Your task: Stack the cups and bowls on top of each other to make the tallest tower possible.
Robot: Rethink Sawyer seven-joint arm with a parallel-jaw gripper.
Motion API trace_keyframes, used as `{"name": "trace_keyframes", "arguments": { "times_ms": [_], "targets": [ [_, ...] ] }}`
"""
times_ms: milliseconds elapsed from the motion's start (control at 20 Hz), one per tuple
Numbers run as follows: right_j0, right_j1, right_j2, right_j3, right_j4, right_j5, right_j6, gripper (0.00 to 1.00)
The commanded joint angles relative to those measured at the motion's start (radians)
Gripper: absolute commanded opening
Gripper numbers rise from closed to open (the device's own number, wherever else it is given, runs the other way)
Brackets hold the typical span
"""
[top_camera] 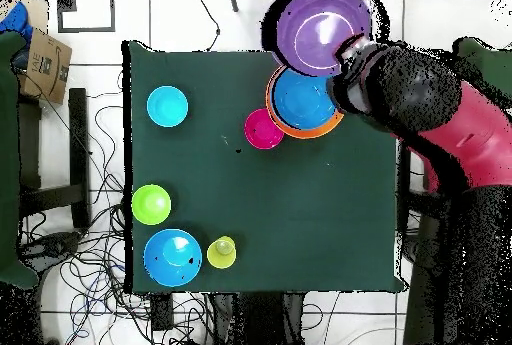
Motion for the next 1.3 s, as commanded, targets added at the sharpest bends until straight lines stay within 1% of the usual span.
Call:
{"name": "trace_keyframes", "arguments": {
  "times_ms": [50, 400, 650, 950, 1100, 1300],
  "targets": [
    [-0.02, 0.026, 0.151, 0.154, -0.156, -0.087, -0.255, 0.0],
    [-0.042, 0.025, 0.185, 0.176, -0.222, -0.11, -0.202, 0.0],
    [-0.054, 0.023, 0.204, 0.178, -0.247, -0.093, -0.177, 0.0],
    [-0.065, -0.025, 0.223, 0.205, -0.231, -0.032, -0.144, 0.0],
    [-0.062, -0.045, 0.229, 0.204, -0.211, 0.014, -0.129, 0.0],
    [-0.061, -0.06, 0.236, 0.204, -0.2, 0.045, -0.116, 0.0]
  ]
}}
